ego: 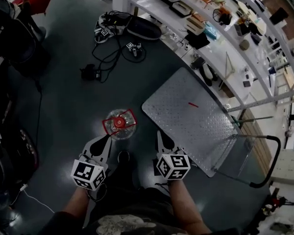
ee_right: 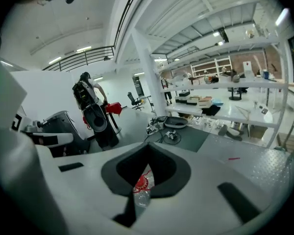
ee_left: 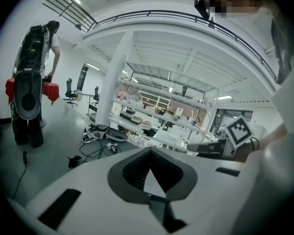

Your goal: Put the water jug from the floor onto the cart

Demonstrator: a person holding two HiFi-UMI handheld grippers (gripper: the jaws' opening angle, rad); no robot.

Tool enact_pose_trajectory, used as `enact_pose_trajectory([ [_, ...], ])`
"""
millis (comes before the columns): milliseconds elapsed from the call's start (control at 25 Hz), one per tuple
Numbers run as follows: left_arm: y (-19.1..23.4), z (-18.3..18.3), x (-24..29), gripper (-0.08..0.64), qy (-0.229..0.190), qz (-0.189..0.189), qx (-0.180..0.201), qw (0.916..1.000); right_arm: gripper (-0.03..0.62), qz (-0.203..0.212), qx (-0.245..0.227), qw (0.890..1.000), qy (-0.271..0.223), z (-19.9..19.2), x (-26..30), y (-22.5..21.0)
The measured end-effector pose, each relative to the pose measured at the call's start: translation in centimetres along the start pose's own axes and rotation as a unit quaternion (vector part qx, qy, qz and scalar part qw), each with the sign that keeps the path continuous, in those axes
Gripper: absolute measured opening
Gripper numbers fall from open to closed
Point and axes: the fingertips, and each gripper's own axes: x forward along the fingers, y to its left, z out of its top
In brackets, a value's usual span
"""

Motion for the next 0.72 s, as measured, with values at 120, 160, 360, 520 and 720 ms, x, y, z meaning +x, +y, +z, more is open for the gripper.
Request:
enact_pose_trajectory([
  [120, 2.9, -1.4, 1.3, 0.008, 0.013, 0.010, -0.011, 0.9998, -0.009, -0.001, -0.009, 0.999, 0.032, -2.1, 4.5, 0.3],
  [160, 3.8, -1.9, 1.7, 0.008, 0.018, 0.014, -0.018, 0.9996, -0.009, 0.002, -0.014, 0.999, 0.046, -3.0, 5.9, 0.4],
  [360, 7.8, -5.2, 2.8, 0.008, 0.047, 0.029, -0.042, 0.9976, -0.005, 0.019, -0.029, 0.994, 0.099, -7.6, 11.7, 1.7],
  [520, 10.1, -7.5, 4.4, 0.008, 0.060, 0.036, -0.059, 0.9958, 0.065, 0.023, -0.060, 0.985, 0.158, -11.0, 15.8, 1.6],
  [720, 12.3, -9.7, 6.5, 0.008, 0.073, 0.053, -0.070, 0.9934, 0.097, 0.004, -0.090, 0.969, 0.232, -15.6, 20.3, -0.5],
])
